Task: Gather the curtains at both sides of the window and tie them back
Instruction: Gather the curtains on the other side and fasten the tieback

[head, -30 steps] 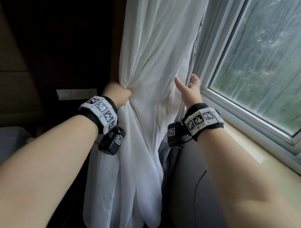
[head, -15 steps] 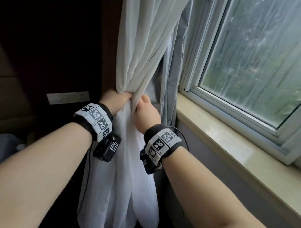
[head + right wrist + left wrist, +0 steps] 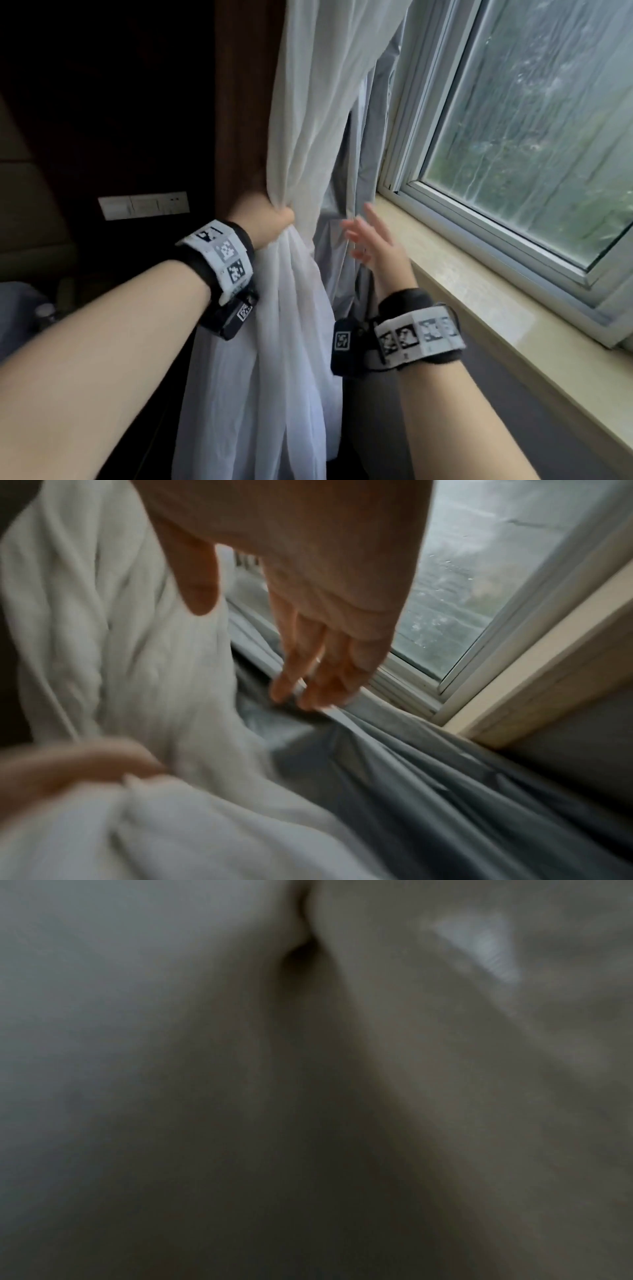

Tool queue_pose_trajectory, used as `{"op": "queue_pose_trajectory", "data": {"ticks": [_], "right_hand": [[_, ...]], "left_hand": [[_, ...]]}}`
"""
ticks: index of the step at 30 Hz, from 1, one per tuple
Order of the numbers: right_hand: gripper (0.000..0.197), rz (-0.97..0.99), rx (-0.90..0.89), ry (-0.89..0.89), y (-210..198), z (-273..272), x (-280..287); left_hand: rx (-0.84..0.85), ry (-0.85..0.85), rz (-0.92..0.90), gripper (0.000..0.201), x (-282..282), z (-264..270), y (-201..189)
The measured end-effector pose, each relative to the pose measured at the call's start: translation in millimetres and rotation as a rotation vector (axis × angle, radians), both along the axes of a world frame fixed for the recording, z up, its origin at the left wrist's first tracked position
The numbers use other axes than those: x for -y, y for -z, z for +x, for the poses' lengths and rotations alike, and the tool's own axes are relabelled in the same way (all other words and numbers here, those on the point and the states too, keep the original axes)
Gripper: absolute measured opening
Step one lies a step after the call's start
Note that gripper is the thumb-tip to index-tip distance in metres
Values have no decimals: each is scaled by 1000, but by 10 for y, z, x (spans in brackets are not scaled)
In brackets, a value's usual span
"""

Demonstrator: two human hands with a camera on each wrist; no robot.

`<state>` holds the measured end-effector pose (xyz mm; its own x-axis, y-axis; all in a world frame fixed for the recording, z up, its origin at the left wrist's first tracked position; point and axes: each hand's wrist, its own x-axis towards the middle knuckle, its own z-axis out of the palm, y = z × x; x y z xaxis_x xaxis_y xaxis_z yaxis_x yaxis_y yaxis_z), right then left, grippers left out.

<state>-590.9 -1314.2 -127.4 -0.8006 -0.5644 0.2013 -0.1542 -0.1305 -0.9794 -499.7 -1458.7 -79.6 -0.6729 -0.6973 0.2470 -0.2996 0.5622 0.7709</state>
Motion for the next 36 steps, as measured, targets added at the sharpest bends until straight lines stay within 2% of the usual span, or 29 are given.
{"op": "queue_pose_trajectory", "data": {"ticks": [2, 4, 6, 7, 8, 9, 12, 13, 15, 16, 19, 21, 24, 25, 26, 28, 31, 32, 34, 36], "right_hand": [[92, 67, -38, -112, -146, -25, -46], [108, 168, -116, -177, -255, -16, 82], [113, 173, -105, -66, -365, -37, 232], [115, 125, -79, 17, -397, -80, 259], [111, 81, -59, 95, -409, -149, 255], [99, 74, -57, 164, -423, -186, 216], [37, 302, -121, 331, -444, -348, 36], [22, 321, -116, 380, -434, -427, -34], [13, 288, -88, 451, -408, -576, -185], [13, 278, -74, 490, -393, -633, -267], [29, 257, -23, 546, -326, -734, -506], [30, 196, 47, 522, -264, -786, -615], [13, 131, 125, 460, -239, -815, -693], [11, 124, 138, 448, -242, -810, -706], [13, 118, 145, 439, -249, -800, -715], [19, 119, 141, 446, -251, -802, -727], [20, 163, 101, 531, -252, -868, -785], [21, 178, 90, 561, -257, -900, -808], [21, 218, 60, 606, -278, -956, -850], [22, 261, 14, 638, -289, -986, -866]], "left_hand": [[69, 80, -97, 35, -133, -84, 180], [163, 205, -247, 57, -296, -207, 364], [217, 282, -411, 68, -401, -363, 512], [209, 315, -425, 71, -427, -436, 549], [188, 354, -416, 72, -437, -513, 578], [164, 403, -404, 72, -449, -573, 596], [153, 638, -364, 88, -479, -655, 655], [150, 712, -348, 92, -468, -669, 672], [47, 779, -338, 81, -405, -660, 709], [-56, 747, -314, 74, -347, -654, 721], [-326, 408, -186, 70, -189, -698, 702], [-292, 257, 18, 90, -148, -796, 610], [-285, 363, 543, 119, -178, -981, 472], [-293, 379, 639, 127, -194, -1044, 450], [-279, 376, 661, 131, -230, -1083, 418], [-225, 335, 566, 120, -283, -1146, 371], [-181, 301, 295, 50, -286, -1192, 356], [-177, 288, 211, 38, -288, -1164, 359], [-195, 258, 87, 34, -285, -1097, 413], [-219, 234, -6, 38, -299, -1019, 467]]}}
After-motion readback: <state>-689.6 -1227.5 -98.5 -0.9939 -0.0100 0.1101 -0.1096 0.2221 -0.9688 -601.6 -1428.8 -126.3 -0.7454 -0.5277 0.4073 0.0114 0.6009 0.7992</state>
